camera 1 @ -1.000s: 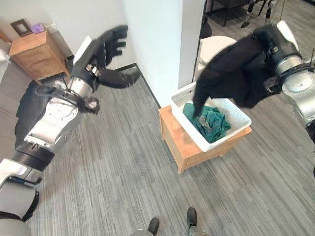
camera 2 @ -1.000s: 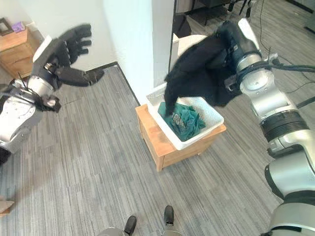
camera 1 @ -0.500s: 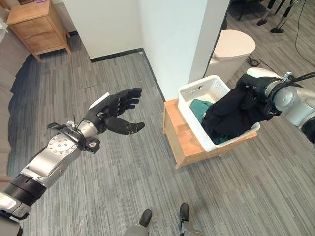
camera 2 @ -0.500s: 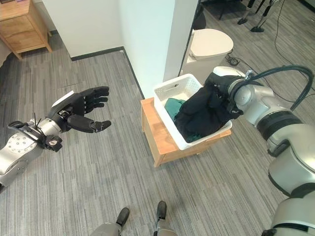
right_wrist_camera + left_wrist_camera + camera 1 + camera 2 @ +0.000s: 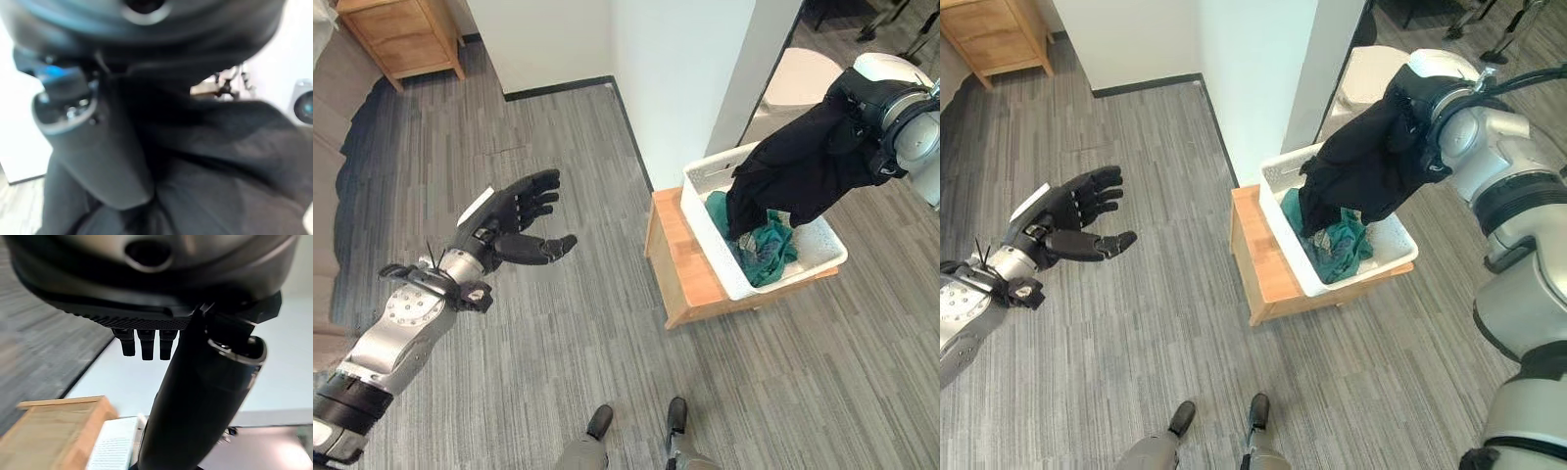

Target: Pick up bed clothes into laundry basket.

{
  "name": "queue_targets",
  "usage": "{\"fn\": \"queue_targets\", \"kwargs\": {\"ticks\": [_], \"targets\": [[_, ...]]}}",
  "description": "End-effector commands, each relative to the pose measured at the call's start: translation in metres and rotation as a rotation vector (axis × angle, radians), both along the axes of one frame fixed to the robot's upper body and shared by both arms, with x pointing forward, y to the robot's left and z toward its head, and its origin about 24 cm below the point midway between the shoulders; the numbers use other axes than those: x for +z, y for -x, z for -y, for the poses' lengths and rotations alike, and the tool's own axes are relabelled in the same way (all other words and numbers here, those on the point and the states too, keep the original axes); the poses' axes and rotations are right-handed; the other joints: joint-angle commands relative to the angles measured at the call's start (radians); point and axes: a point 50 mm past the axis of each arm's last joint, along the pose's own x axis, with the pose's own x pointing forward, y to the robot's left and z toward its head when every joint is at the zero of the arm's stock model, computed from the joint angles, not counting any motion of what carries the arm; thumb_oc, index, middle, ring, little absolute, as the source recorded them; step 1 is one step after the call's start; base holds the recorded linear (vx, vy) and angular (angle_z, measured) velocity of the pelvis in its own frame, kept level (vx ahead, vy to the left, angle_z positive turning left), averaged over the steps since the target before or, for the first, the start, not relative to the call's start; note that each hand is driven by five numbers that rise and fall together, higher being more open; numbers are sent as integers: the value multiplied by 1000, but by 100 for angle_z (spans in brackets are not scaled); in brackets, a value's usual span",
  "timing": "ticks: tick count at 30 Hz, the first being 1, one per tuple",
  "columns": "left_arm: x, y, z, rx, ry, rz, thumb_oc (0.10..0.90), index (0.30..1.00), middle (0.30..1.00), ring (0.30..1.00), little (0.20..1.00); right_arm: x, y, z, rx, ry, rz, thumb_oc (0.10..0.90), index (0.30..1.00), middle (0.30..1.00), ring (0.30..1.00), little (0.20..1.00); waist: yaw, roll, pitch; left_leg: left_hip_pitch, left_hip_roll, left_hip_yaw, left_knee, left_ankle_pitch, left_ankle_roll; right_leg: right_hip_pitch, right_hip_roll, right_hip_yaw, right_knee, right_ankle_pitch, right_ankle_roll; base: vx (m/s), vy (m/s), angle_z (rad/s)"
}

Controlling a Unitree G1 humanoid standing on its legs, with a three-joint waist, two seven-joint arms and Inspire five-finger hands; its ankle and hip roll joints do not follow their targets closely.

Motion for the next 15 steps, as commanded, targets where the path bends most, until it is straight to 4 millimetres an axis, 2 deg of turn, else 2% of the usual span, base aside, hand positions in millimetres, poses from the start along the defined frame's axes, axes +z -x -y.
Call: {"fn": "queue_targets", "kwargs": {"ticks": [1, 7, 8, 9, 10, 15], "targets": [[73, 9, 9, -57, 72, 341, 800, 900, 900, 900, 900, 73, 17, 2, -59, 4, 256, 400, 300, 300, 300, 300, 16, 9, -26, -73, -99, -41, -105, 145, 30, 104, 80, 57, 3, -163, 48, 0, 0, 0], [71, 11, 10, -51, 85, 347, 800, 900, 900, 900, 900, 50, 7, 1, -55, -41, 205, 400, 300, 300, 300, 300, 27, 26, 0, -98, -100, -47, -105, 152, 32, 80, 82, 60, 3, -163, 45, -6, -8, 2], [71, 11, 12, -59, 78, 348, 800, 900, 900, 900, 900, 45, 6, 3, -72, -52, 190, 530, 495, 495, 495, 495, 31, 30, 6, -105, -101, -49, -105, 155, 32, 74, 83, 62, 3, -162, 44, 0, 0, 0], [71, 11, 12, -61, 74, 347, 800, 900, 900, 900, 900, 42, 6, 5, -78, -64, 180, 800, 900, 900, 900, 900, 33, 31, 7, -111, -101, -49, -105, 156, 32, 69, 83, 63, 3, -160, 44, 0, 0, 0], [69, 11, 12, -65, 65, 332, 800, 900, 900, 900, 900, 30, 2, 5, -85, -109, 118, 800, 900, 900, 900, 900, 38, 33, 11, -117, -100, -49, -105, 158, 32, 64, 84, 66, 3, -161, 42, 0, 0, 0], [69, 7, 11, -51, 71, 331, 800, 900, 900, 900, 900, 27, 2, 11, -128, -180, 66, 800, 900, 900, 900, 900, 43, 37, 14, -118, -101, -54, -105, 158, 31, 61, 86, 75, 3, -165, 42, 6, -2, 2]]}}
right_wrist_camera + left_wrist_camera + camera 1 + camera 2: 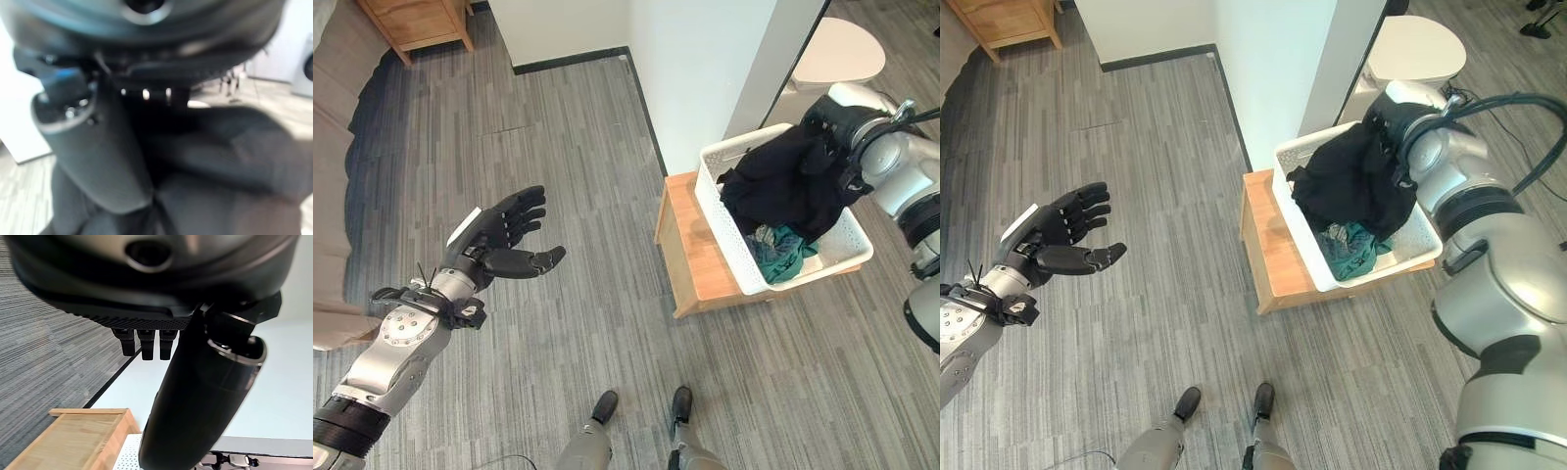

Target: Pick up bed clothes into laundry basket.

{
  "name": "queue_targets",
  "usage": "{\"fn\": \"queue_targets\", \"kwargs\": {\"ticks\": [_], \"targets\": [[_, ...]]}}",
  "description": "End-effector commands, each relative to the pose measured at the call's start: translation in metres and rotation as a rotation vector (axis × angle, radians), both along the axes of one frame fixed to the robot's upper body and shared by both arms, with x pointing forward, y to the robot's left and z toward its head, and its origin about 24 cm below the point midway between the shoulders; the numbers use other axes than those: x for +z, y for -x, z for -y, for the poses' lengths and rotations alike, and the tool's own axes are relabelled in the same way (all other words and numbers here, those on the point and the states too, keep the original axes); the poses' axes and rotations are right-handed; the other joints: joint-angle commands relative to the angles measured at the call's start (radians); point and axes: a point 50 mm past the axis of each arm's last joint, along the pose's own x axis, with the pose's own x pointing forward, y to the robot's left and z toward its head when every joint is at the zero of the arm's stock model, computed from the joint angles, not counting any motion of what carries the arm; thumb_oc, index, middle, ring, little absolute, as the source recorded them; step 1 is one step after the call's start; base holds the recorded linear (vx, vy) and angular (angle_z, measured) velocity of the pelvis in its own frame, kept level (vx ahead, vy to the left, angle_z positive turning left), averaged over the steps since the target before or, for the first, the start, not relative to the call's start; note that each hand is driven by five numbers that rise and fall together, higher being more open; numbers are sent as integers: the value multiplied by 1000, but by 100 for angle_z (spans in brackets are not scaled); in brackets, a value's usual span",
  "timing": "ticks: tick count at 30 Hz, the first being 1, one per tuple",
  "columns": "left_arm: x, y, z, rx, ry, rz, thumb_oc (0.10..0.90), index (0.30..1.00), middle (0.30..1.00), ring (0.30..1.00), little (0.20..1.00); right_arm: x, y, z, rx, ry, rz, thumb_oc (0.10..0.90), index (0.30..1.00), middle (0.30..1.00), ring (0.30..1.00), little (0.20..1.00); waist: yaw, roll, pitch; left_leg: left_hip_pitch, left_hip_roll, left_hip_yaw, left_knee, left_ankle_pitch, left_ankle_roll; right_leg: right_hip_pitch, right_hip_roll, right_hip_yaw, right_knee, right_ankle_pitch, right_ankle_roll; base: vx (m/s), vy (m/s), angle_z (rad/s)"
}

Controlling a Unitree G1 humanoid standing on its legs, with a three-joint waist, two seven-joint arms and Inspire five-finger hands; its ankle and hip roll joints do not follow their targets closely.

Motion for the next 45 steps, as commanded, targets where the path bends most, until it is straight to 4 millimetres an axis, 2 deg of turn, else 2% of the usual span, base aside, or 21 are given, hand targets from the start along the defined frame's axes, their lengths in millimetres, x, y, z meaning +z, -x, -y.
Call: {"fn": "queue_targets", "kwargs": {"ticks": [1, 9, 13, 15, 21, 23, 25, 27, 28, 29, 30, 32, 33, 34, 35, 36, 37, 39, 41, 43, 45], "targets": [[76, 0, 17, -88, 19, 339, 800, 900, 900, 900, 900, 62, 15, 16, -99, -32, 131, 800, 900, 900, 900, 900, 19, 17, -12, -67, -100, -48, -116, 158, 30, 101, 86, 75, 3, -166, 42, 0, 0, 0], [78, -3, 11, -51, 24, 357, 800, 900, 900, 900, 900, 88, 16, -1, -31, -44, 129, 800, 900, 900, 900, 900, 8, 16, -12, -57, -98, -39, -116, 153, 31, 106, 88, 99, 3, -171, 45, 3, 6, -1], [79, 0, 10, -48, 37, 371, 800, 900, 900, 900, 900, 120, 20, -30, 99, -38, 215, 800, 900, 900, 900, 900, -10, 7, -18, -43, -93, -22, -116, 147, 32, 121, 88, 112, 3, -175, 47, 7, 28, -17], [83, 4, 5, -41, 37, 387, 800, 900, 900, 900, 900, 145, 30, -55, 235, -21, 277, 800, 900, 900, 900, 900, -32, -11, -33, -21, -89, -12, -116, 138, 33, 142, 85, 116, 3, -179, 51, 25, 31, -16], [84, 15, -13, 18, 37, 393, 800, 900, 900, 900, 900, 151, 64, -86, 520, 50, 284, 800, 900, 900, 900, 900, -81, -25, -56, 60, -70, 13, -110, 99, 48, 146, 69, 108, 183, -233, 60, 46, 33, -8], [82, 17, -21, 59, 67, 408, 800, 900, 900, 900, 900, 149, 88, -78, 589, 61, 315, 800, 900, 900, 900, 900, -117, -10, -51, 113, -69, -12, -96, 84, 50, 122, 62, 112, 322, -236, 77, 39, 8, 11], [74, 17, -21, 82, 131, 415, 800, 900, 900, 900, 900, 150, 115, -67, 653, 23, 411, 800, 900, 900, 900, 900, -162, 18, -35, 137, -72, -81, -55, 66, 33, 96, 73, 214, 435, -224, 80, -16, -122, 54], [64, 16, -18, 96, 185, 410, 800, 900, 900, 900, 900, 144, 133, -56, 680, -7, 518, 800, 900, 900, 900, 900, -194, 39, -52, 130, -77, -129, -46, 81, 17, 121, 82, 249, 380, -244, 71, -55, -166, 114], [48, 17, -16, 144, 280, 410, 800, 900, 900, 900, 900, 143, 139, -56, 710, -15, 603, 800, 900, 900, 900, 900, -216, 92, -62, 121, -74, -141, -56, 86, 9, 145, 78, 288, 343, -278, 68, -58, -157, 159], [35, 22, -20, 201, 320, 396, 800, 900, 900, 900, 900, 122, 139, -59, 756, -55, 644, 800, 900, 900, 900, 900, -249, 111, -76, 112, -66, -157, -69, 100, 7, 151, 84, 316, 303, -279, 71, -40, -187, 170], [25, 25, -20, 242, 317, 371, 800, 900, 900, 900, 900, 52, 149, -44, 779, -286, 620, 800, 900, 900, 900, 900, -252, 54, -106, 84, -46, -129, -94, 122, -3, 183, 89, 336, 226, -294, 55, -89, -232, 205], [-7, 34, -13, 307, 398, 297, 800, 900, 900, 900, 900, -22, 149, -56, 831, -685, 505, 800, 900, 900, 900, 900, -182, 24, -125, 50, -34, -117, -110, 140, -17, 225, 74, 262, 134, -277, 45, -96, -263, 154], [-8, 36, -12, 307, 391, 291, 800, 900, 900, 900, 900, -24, 150, -56, 827, -691, 500, 800, 900, 900, 900, 900, -185, 22, -136, 44, -33, -123, -113, 148, -19, 225, 74, 258, 122, -266, 46, -155, -290, 63], [-38, 48, -9, 384, 491, 215, 800, 900, 900, 900, 900, -93, 151, -47, 667, -1046, 410, 800, 900, 900, 900, 900, -165, 1, -134, -18, -25, -87, -116, 166, -22, 263, 76, 219, 66, -272, 27, -130, -170, 53], [-38, 49, -9, 384, 486, 211, 800, 900, 900, 900, 900, -95, 152, -47, 664, -1050, 407, 800, 900, 900, 900, 900, -166, 0, -143, -26, -24, -91, -116, 171, -23, 259, 77, 217, 59, -263, 28, -171, -256, 119], [-55, 54, -3, 411, 517, 151, 800, 900, 900, 900, 900, -135, 153, -49, 546, -1219, 354, 800, 900, 900, 900, 900, -148, -8, -133, -57, -33, -79, -116, 167, -24, 271, 72, 199, 55, -265, 21, -233, -133, 145], [-79, 68, -4, 468, 513, 58, 800, 900, 900, 900, 900, -181, 166, -59, 436, -1400, 249, 800, 900, 900, 900, 900, -146, -22, -116, -57, -32, 65, -51, 121, 23, 270, 73, 190, 73, -275, 14, -293, -156, 145], [-102, 76, 4, 498, 532, -44, 800, 900, 900, 900, 900, -221, 176, -75, 313, -1556, 175, 800, 900, 900, 900, 900, -123, -37, -102, -29, -53, 118, 136, 51, 39, 253, 67, 161, 93, -266, -2, -322, -93, 200], [-120, 89, 6, 535, 600, -100, 800, 900, 900, 900, 900, -239, 184, -75, 255, -1533, 116, 800, 900, 900, 900, 900, -122, -44, -97, 14, -37, 147, 237, 18, 49, 244, 46, 88, 93, -265, -5, -284, -48, 141], [-140, 96, 21, 521, 641, -190, 800, 900, 900, 900, 900, -258, 195, -78, 174, -1609, 82, 800, 900, 900, 900, 900, -128, -35, -104, 85, 40, 191, 173, 6, 35, 241, 22, -45, 102, -291, -11, -235, -2, 210], [-146, 99, 23, 531, 660, -216, 800, 900, 900, 900, 900, -263, 200, -77, 143, -1623, 75, 800, 900, 900, 900, 900, -141, -33, -108, 103, 49, 210, 142, -3, 24, 241, 9, -97, 99, -286, -7, -135, 34, 309]]}}
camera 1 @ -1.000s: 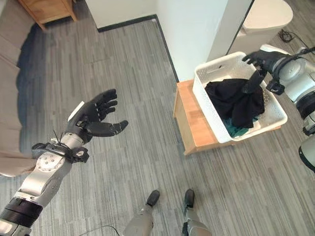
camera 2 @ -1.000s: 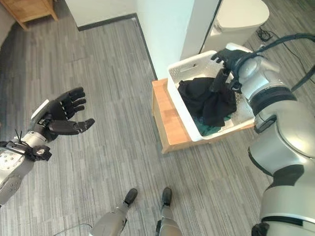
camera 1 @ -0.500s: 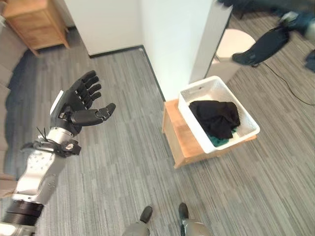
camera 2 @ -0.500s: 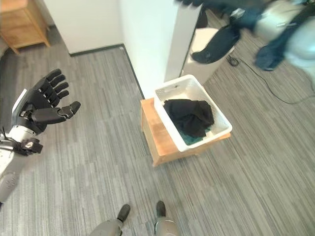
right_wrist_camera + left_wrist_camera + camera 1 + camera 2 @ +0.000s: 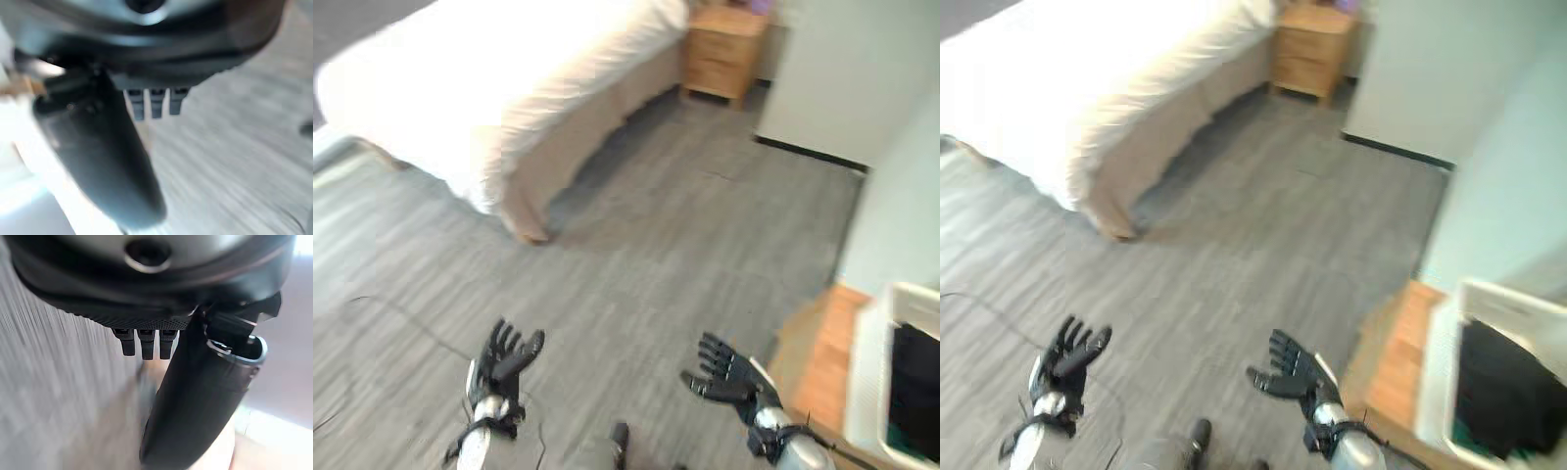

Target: Pick up bed clothes into laundry basket.

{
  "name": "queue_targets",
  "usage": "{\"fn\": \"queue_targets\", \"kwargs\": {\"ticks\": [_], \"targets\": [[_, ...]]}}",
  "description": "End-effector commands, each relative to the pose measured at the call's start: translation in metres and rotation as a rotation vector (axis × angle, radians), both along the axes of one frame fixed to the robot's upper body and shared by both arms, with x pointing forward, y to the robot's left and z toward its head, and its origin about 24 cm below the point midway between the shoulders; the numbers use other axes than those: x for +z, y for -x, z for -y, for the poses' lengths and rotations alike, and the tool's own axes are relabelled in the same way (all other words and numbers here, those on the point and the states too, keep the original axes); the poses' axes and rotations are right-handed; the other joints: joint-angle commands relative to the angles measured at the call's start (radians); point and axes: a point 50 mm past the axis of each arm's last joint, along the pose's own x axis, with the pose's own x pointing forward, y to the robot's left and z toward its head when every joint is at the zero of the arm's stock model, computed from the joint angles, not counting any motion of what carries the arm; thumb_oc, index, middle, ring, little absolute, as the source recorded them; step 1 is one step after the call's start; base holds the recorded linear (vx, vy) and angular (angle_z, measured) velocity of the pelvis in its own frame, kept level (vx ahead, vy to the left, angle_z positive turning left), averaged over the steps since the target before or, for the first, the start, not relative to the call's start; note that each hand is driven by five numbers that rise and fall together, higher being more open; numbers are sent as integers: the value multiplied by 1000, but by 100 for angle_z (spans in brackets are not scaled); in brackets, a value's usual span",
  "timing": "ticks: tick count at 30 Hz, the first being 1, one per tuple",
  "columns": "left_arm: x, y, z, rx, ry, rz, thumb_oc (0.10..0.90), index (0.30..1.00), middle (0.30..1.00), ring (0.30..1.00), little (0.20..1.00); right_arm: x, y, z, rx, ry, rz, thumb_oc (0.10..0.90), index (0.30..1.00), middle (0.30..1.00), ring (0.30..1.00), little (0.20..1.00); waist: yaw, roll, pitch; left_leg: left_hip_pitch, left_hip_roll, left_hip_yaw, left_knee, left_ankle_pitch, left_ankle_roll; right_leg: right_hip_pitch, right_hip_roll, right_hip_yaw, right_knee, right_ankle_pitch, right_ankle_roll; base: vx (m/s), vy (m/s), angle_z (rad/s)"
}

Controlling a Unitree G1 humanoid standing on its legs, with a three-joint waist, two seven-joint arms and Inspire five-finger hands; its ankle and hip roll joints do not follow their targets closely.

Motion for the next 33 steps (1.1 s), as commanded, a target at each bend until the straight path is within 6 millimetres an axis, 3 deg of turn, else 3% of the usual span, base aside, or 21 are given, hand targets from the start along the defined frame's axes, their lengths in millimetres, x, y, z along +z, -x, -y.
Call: {"fn": "queue_targets", "kwargs": {"ticks": [1, 3, 5, 6, 7, 8, 10, 11, 13, 14, 16, 17, 19, 22, 25, 29, 33], "targets": [[42, -15, -24, -20, -113, 226, 800, 900, 900, 900, 900, 55, -53, -1, -37, -81, 378, 800, 900, 900, 900, 900, 4, -137, -81, 81, 138, 111, -77, -167, -140, -51, -40, -39, -317, 79, 67, -126, 71, 369], [36, -11, -23, -70, -182, 170, 800, 900, 900, 900, 900, 50, -47, 4, -68, -65, 358, 800, 900, 900, 900, 900, -9, -127, -88, 98, 146, 178, -127, -174, -137, -38, -59, -131, -319, 85, 69, -126, 115, 281], [23, -2, -16, -96, -157, 104, 800, 900, 900, 900, 900, 39, -46, 5, -79, -15, 300, 800, 900, 900, 900, 900, 6, -91, -100, 134, 114, 134, -232, -158, -122, -41, -75, -207, -284, 85, 83, -97, 232, 231], [23, -2, -16, -96, -157, 105, 800, 900, 900, 900, 900, 39, -46, 5, -79, -14, 300, 800, 900, 900, 900, 900, 3, -91, -102, 129, 112, 131, -233, -154, -121, -45, -77, -210, -285, 88, 84, -34, 297, 151], [22, -3, -16, -89, -144, 90, 800, 900, 900, 900, 900, 42, -51, 5, -85, 21, 311, 800, 900, 900, 900, 900, 15, -75, -93, 142, 84, 102, -241, -155, -100, -70, -126, -230, -172, 90, 85, -13, 155, 100], [22, -3, -16, -89, -144, 90, 800, 900, 900, 900, 900, 43, -52, 5, -85, 21, 312, 800, 900, 900, 900, 900, 12, -75, -97, 135, 82, 100, -240, -151, -99, -75, -128, -232, -172, 93, 86, -24, 254, 78], [22, -4, -18, -120, -183, 77, 800, 900, 900, 900, 900, 38, -50, 1, -126, -47, 304, 800, 900, 900, 900, 900, -10, -55, -77, 156, 57, 46, -250, -147, -81, -119, -159, -156, -54, 91, 94, -67, 167, 76], [24, -5, -21, -139, -216, 76, 800, 900, 900, 900, 900, 36, -50, 1, -128, -37, 296, 800, 900, 900, 900, 900, -29, -51, -70, 156, 49, 18, -252, -143, -76, -151, -129, -60, -30, 92, 99, -89, 101, 105], [23, -6, -25, -179, -270, 61, 800, 900, 900, 900, 900, 23, -47, 4, -149, -14, 239, 800, 900, 900, 900, 900, -57, -51, -74, 158, 26, -40, -253, -139, -69, -167, -28, 195, -65, 82, 122, -37, 54, 150], [19, -6, -26, -193, -283, 44, 800, 900, 900, 900, 900, 8, -44, 5, -155, -8, 168, 800, 900, 900, 900, 900, -50, -56, -81, 161, 21, -50, -259, -140, -69, -160, -17, 234, -111, 93, 125, 22, 4, 133], [6, -6, -28, -219, -325, -30, 800, 900, 900, 900, 900, -22, -34, 10, -167, 41, 13, 800, 900, 900, 900, 900, -29, -65, -93, 159, 16, -53, -257, -138, -68, -132, -29, 231, -175, 112, 122, 20, -33, 12], [6, -6, -28, -218, -326, -28, 800, 900, 900, 900, 900, -22, -35, 10, -167, 40, 15, 800, 900, 900, 900, 900, -29, -65, -92, 159, 16, -53, -257, -138, -67, -131, -29, 231, -177, 113, 122, 15, -46, -29], [-24, -2, -27, -286, -377, -190, 800, 900, 900, 900, 900, -54, -21, 21, -185, 125, -179, 800, 900, 900, 900, 900, -23, -70, -113, 153, 15, -60, -260, -131, -69, -105, -18, 250, -222, 114, 121, 16, -69, -6], [-82, 31, -16, -345, -342, -552, 800, 900, 900, 900, 900, -97, 20, 36, -211, 241, -531, 800, 900, 900, 900, 900, -15, -77, -140, 165, 28, -53, -287, -125, -71, -63, -17, 252, -292, 128, 120, 65, -71, -10], [-114, 83, -7, -408, -285, -855, 800, 900, 900, 900, 900, -116, 71, 38, -214, 285, -785, 800, 900, 900, 900, 900, -24, -91, -169, 182, 37, -50, -302, -124, -74, -35, -11, 247, -329, 134, 116, 82, -76, -4], [-125, 139, -4, -364, -171, -1090, 800, 900, 900, 900, 900, -124, 109, 33, -103, 358, -951, 800, 900, 900, 900, 900, -28, -112, -199, 197, 45, -43, -319, -127, -75, -8, -13, 238, -357, 138, 112, 70, -66, 0], [-125, 157, -1, -396, -157, -1119, 800, 900, 900, 900, 900, -126, 125, 26, -98, 324, -960, 800, 900, 900, 900, 900, -26, -129, -212, 204, 45, -46, -319, -134, -72, 5, -14, 227, -366, 140, 112, 64, -65, 1]]}}
